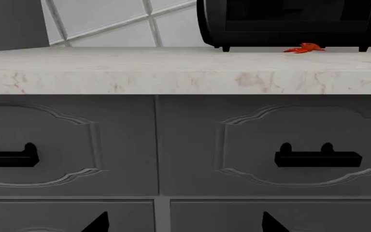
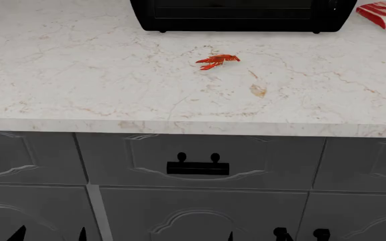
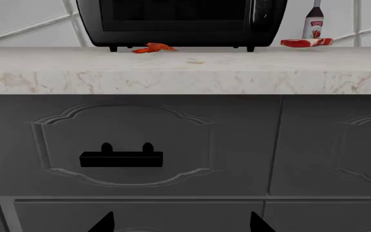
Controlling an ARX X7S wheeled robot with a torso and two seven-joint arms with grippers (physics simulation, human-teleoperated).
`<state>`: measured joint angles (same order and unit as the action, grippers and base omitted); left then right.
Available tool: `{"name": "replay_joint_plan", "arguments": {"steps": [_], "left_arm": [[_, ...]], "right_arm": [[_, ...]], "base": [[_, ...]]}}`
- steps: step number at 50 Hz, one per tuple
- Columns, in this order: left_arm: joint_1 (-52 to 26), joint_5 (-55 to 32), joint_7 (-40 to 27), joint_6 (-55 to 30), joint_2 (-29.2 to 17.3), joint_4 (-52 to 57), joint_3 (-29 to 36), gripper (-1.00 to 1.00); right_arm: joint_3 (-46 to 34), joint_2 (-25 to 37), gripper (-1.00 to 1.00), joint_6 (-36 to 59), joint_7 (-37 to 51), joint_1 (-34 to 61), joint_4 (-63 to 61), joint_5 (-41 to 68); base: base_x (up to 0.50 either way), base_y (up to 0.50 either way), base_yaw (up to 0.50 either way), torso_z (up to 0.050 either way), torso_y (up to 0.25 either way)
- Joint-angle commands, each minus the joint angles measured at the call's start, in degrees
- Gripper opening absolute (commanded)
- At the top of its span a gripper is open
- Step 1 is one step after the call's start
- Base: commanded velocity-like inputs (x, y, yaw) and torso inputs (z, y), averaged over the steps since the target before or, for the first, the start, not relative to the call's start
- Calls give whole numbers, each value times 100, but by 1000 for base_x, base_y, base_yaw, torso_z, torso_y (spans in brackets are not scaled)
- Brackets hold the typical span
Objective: Close the oven door
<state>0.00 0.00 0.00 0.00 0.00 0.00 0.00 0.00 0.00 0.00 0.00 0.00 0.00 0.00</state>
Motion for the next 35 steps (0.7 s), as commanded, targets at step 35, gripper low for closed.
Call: {"name": "replay_joint_plan", "arguments": {"steps": [35], "left_arm": [[7, -536, -491, -64, -456, 29, 441, 100]], "right_arm": [[-602, 450, 100, -247, 671, 14, 95, 245]], "base": [[0, 0, 0, -29, 0]]}}
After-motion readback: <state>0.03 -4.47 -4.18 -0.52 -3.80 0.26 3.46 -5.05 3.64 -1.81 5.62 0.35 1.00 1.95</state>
